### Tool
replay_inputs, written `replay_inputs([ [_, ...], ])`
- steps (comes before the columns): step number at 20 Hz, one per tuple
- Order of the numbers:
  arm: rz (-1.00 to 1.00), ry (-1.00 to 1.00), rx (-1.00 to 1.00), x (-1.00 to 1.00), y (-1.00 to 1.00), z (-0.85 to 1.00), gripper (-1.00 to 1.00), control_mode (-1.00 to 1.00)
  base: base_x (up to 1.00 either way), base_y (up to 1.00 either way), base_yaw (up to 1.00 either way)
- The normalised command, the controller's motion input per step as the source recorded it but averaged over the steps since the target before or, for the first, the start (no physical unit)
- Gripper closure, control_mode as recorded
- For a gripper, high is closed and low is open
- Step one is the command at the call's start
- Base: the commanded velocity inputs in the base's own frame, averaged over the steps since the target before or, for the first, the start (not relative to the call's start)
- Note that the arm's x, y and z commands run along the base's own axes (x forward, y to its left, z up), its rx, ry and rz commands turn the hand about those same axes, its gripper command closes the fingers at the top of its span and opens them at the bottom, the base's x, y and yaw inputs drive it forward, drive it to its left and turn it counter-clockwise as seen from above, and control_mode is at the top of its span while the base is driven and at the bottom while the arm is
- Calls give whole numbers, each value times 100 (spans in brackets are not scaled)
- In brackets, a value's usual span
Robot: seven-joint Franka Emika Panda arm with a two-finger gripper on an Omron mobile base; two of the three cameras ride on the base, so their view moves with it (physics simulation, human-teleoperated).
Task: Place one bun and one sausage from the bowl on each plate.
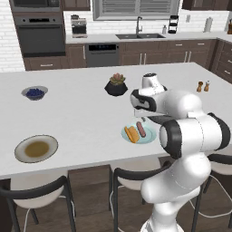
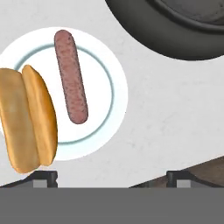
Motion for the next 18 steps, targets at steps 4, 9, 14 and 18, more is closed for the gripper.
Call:
replay_inputs([
  [4,0,-1,-17,27,-28,6,-100,-100,0,0,0],
  [9,0,-3,-19,35,-44,3,-100,-100,0,0,0],
  [14,0,0,-5,3,-52,66,-100,-100,0,0,0],
  [18,0,0,5,-4,-46,92,-100,-100,0,0,0],
])
